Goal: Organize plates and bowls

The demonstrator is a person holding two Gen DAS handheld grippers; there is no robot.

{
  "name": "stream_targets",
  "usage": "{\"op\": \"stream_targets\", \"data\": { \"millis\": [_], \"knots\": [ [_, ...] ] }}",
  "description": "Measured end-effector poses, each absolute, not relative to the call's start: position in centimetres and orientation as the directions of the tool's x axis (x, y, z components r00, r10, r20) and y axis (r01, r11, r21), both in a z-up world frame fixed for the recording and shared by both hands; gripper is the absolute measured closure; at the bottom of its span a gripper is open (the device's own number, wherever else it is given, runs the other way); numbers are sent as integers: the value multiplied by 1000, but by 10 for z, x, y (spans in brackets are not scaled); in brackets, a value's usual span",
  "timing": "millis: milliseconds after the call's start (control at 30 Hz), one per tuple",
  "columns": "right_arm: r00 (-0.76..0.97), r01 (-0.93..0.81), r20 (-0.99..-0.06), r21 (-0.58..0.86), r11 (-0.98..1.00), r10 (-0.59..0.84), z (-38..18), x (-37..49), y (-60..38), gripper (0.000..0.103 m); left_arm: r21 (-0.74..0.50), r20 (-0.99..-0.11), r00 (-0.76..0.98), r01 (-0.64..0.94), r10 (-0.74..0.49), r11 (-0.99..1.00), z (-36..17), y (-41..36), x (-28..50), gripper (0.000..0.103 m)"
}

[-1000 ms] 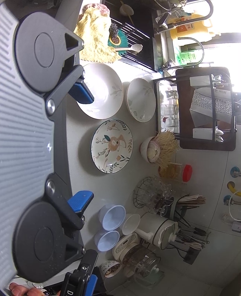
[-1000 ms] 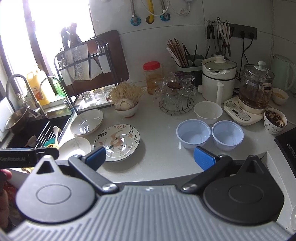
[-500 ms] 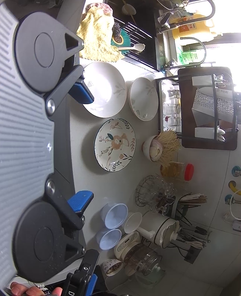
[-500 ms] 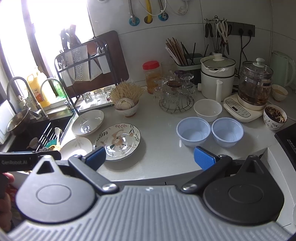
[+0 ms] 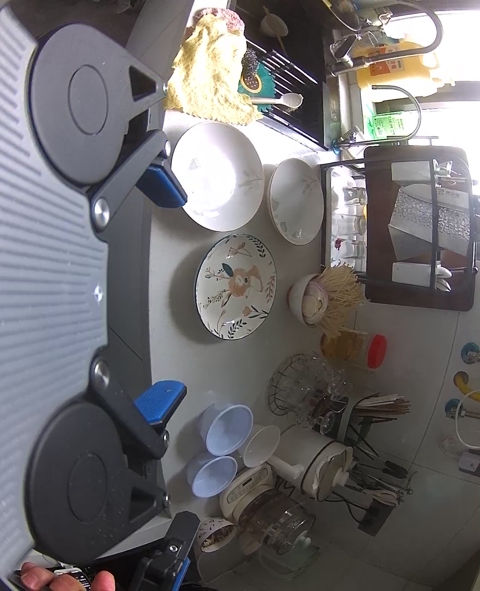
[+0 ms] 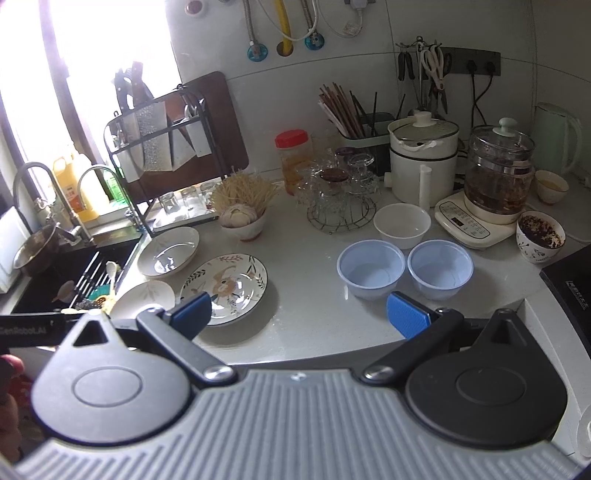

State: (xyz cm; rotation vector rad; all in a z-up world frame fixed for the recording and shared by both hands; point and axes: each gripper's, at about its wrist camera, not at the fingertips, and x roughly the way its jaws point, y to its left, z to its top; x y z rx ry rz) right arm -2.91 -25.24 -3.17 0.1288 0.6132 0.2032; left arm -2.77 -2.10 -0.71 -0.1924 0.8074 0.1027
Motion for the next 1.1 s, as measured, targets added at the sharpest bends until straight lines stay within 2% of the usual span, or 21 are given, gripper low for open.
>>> {"op": "stream_targets", "data": {
  "millis": [100,233,467,700,1100],
  "knots": [
    [789,-175,-562,180,968,247,-34,-28,-254,0,-119,-732,681,-181,37,976,-9,-24,-25,2],
    [789,-173,-561,188,967,250,-35,-24,-249,0,-167,-736,677,-171,-7,971,-12,-17,-10,2],
    [812,-94,-549,209,973,196,-39,-4,-229,0,-127,-720,692,-57,-52,990,-15,4,41,2],
    [832,-78,-522,229,970,190,-34,26,-191,0,-144,-722,684,0,-105,990,-22,58,89,2],
    [805,-76,-560,235,969,198,-51,80,-97,1,-166,-745,659,-39,-100,985,-44,183,143,2]
  ]
}}
